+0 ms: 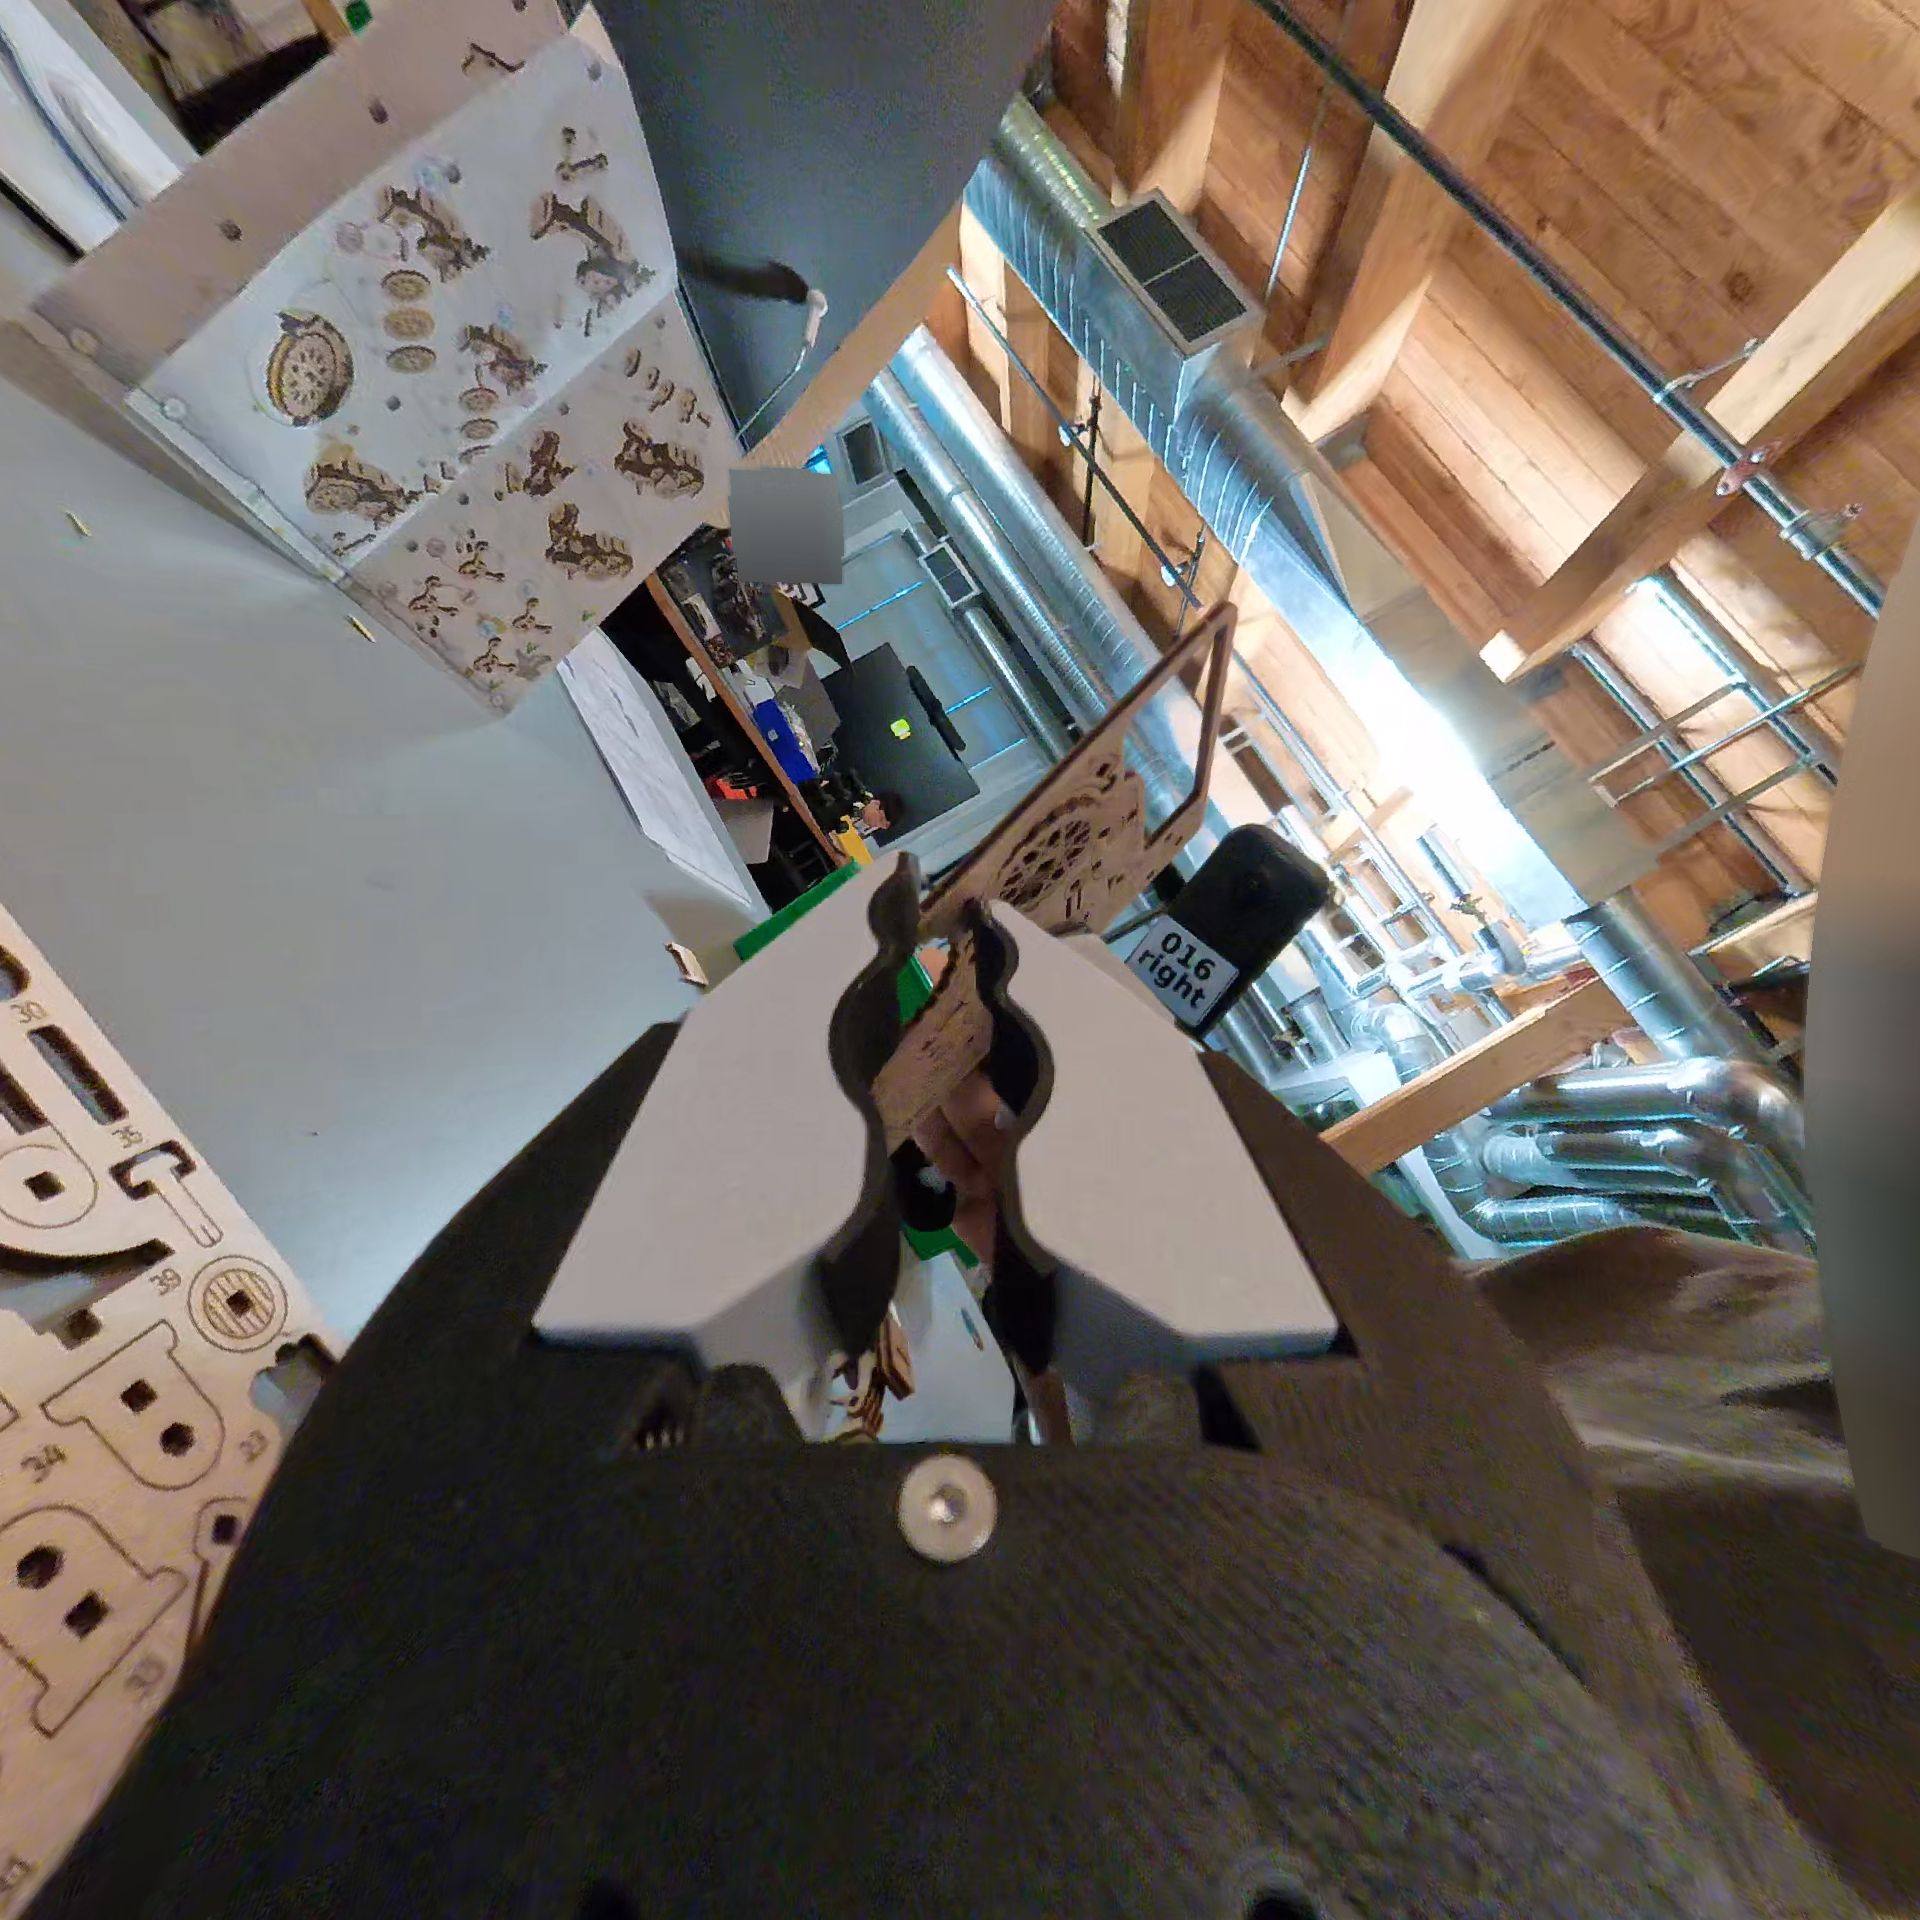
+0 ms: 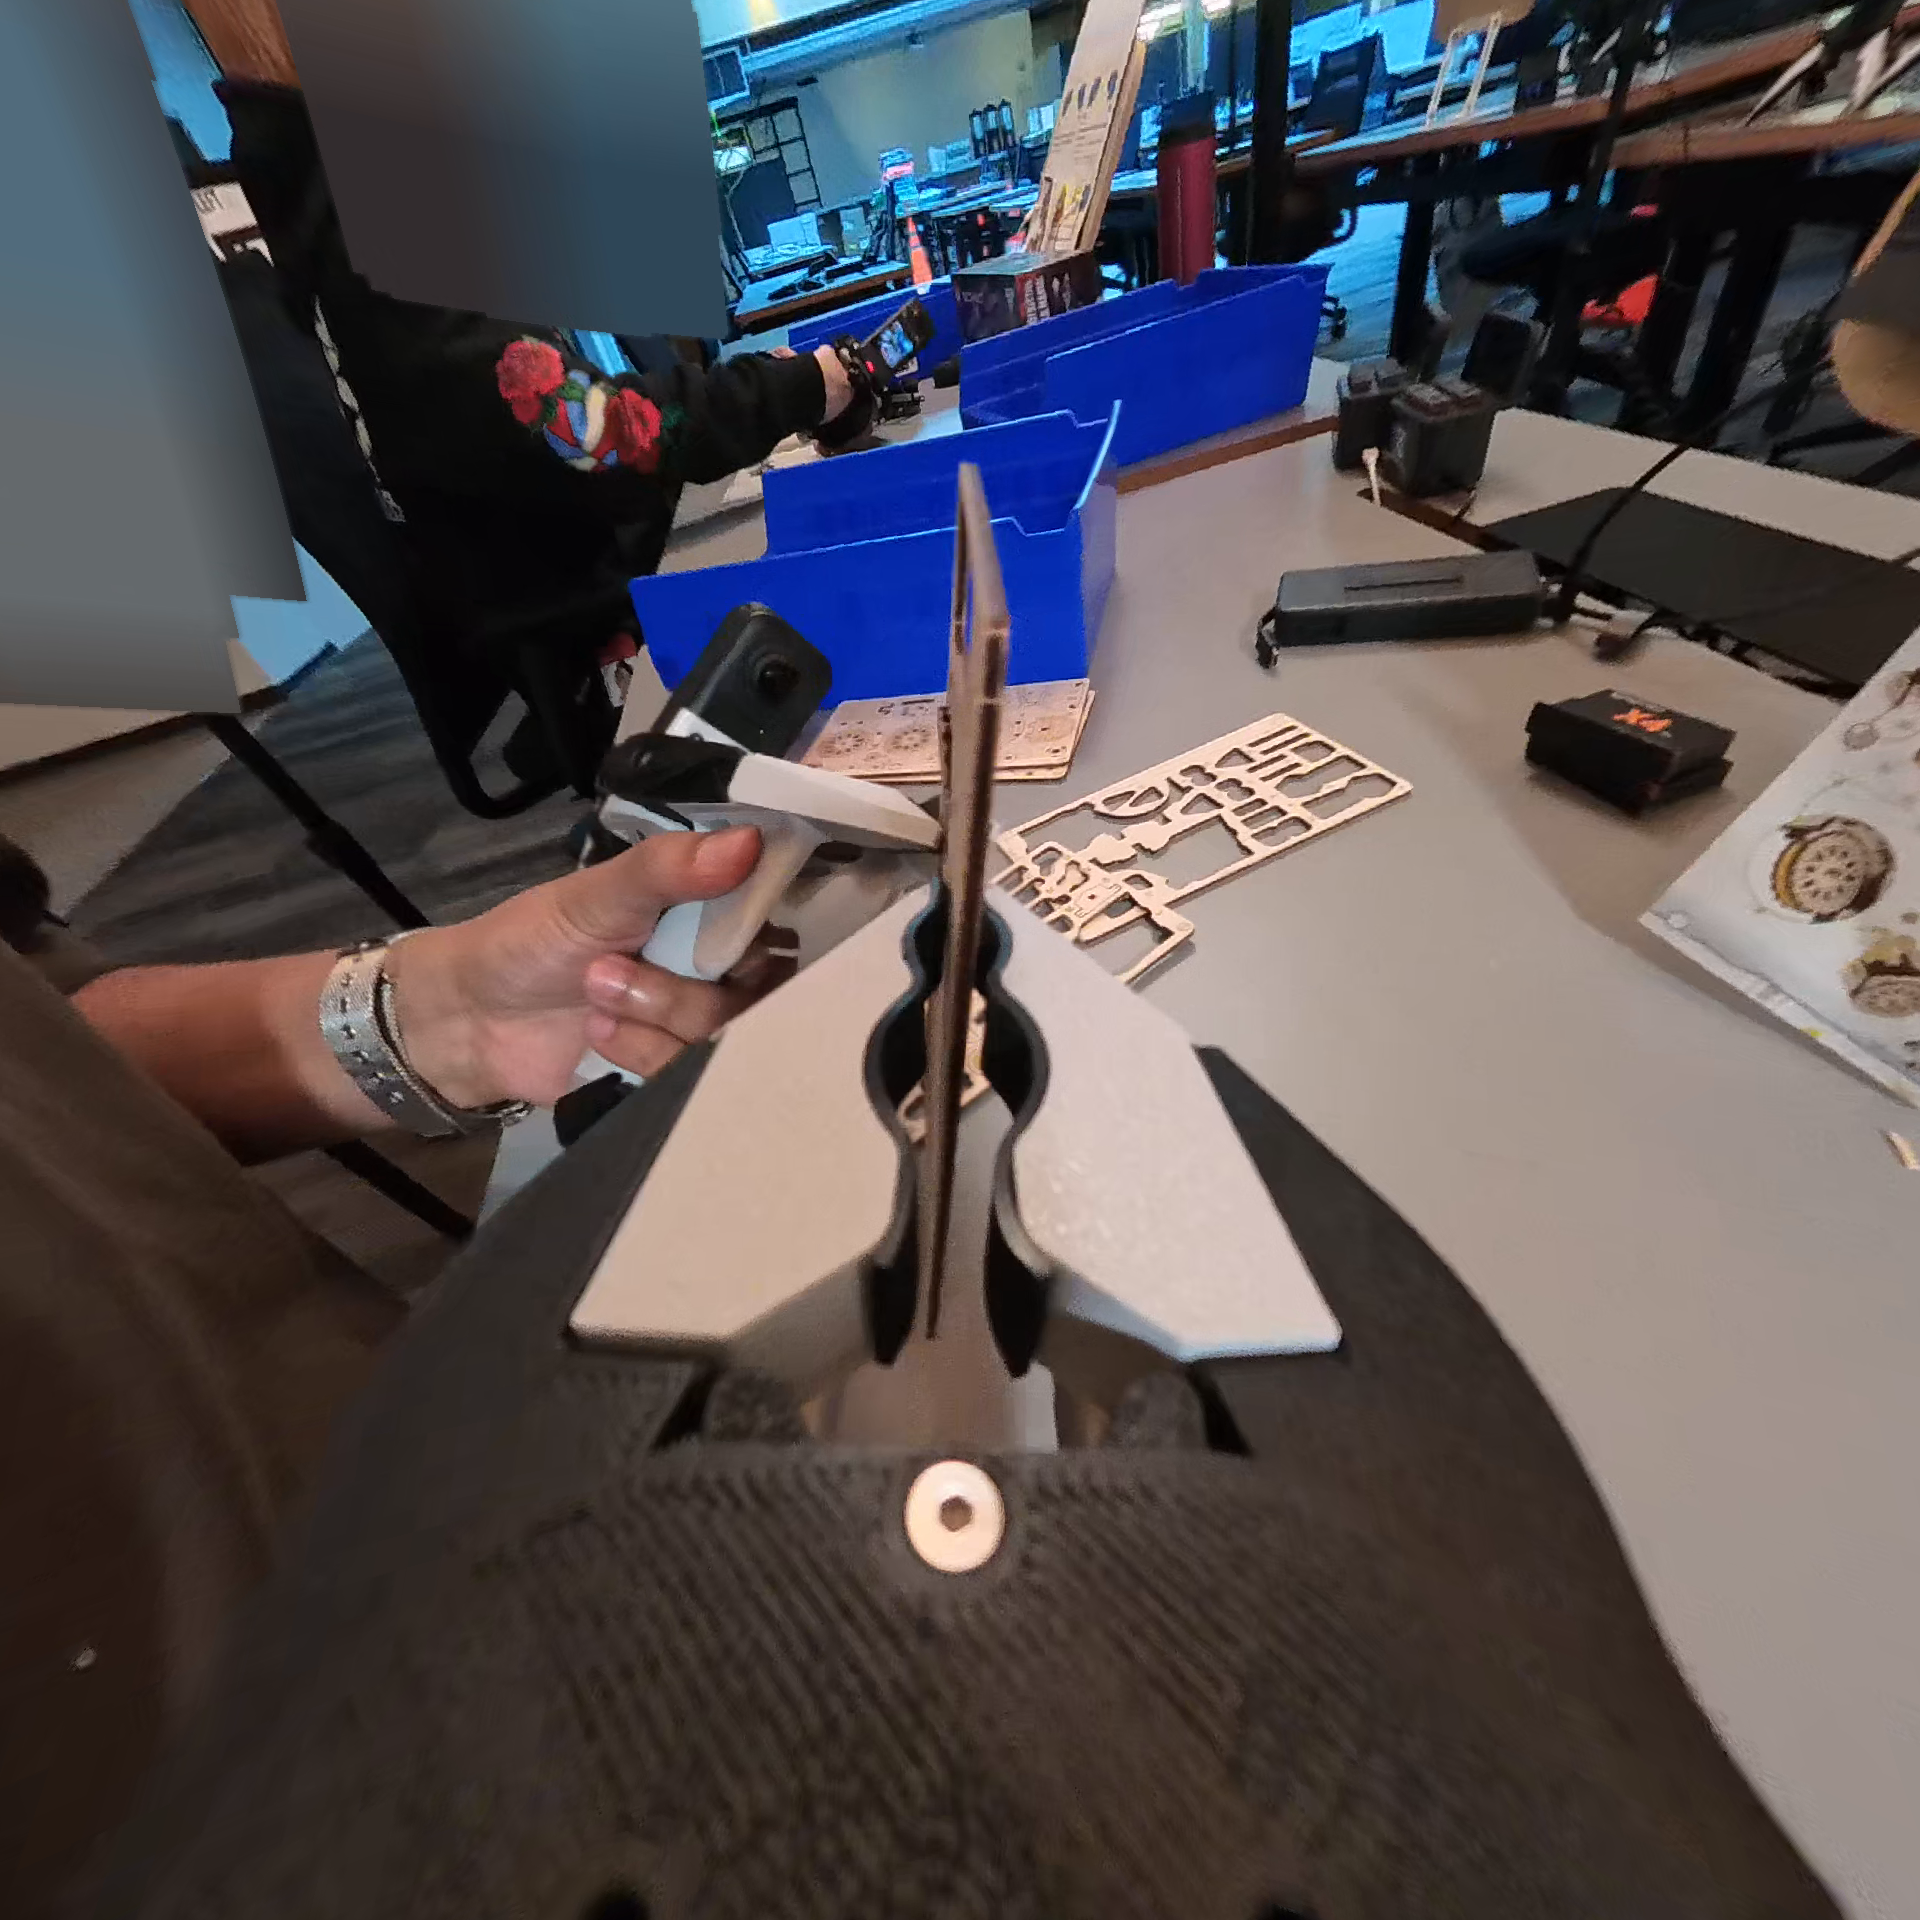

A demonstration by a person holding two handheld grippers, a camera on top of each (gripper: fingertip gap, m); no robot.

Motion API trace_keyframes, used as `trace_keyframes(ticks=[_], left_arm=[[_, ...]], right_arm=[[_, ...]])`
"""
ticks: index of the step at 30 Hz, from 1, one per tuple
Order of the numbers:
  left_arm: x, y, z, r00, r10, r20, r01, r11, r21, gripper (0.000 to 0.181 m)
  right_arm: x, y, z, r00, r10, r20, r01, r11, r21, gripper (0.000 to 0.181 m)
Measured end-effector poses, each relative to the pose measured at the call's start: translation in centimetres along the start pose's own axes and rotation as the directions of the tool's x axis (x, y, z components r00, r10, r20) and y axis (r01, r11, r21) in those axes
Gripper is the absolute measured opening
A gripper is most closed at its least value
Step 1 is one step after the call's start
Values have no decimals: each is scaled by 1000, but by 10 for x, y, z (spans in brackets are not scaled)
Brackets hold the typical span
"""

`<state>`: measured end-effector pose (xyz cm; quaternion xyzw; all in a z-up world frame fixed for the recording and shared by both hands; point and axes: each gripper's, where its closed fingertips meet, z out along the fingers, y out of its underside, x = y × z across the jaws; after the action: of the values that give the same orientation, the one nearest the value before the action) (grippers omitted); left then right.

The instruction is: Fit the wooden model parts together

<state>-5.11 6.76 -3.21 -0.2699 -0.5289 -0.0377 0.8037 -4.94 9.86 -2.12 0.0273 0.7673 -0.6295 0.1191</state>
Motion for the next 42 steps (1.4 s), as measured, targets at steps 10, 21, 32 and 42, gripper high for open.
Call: trace_keyframes(ticks=[10,21,32,42], left_arm=[[-5,-3,-1,997,48,57,-50,998,36,24],[-4,-2,-2,964,227,137,-229,973,-1,19],[-1,1,0,972,221,86,-216,975,-58,17],[-1,9,4,926,357,124,-342,931,-131,20]], right_arm=[[9,10,0,995,97,9,-97,994,-42,1],[-4,16,7,995,87,40,-83,992,-91,2],[1,20,4,994,95,51,-89,990,-113,1],[-9,29,5,989,106,102,-86,978,-188,1]])
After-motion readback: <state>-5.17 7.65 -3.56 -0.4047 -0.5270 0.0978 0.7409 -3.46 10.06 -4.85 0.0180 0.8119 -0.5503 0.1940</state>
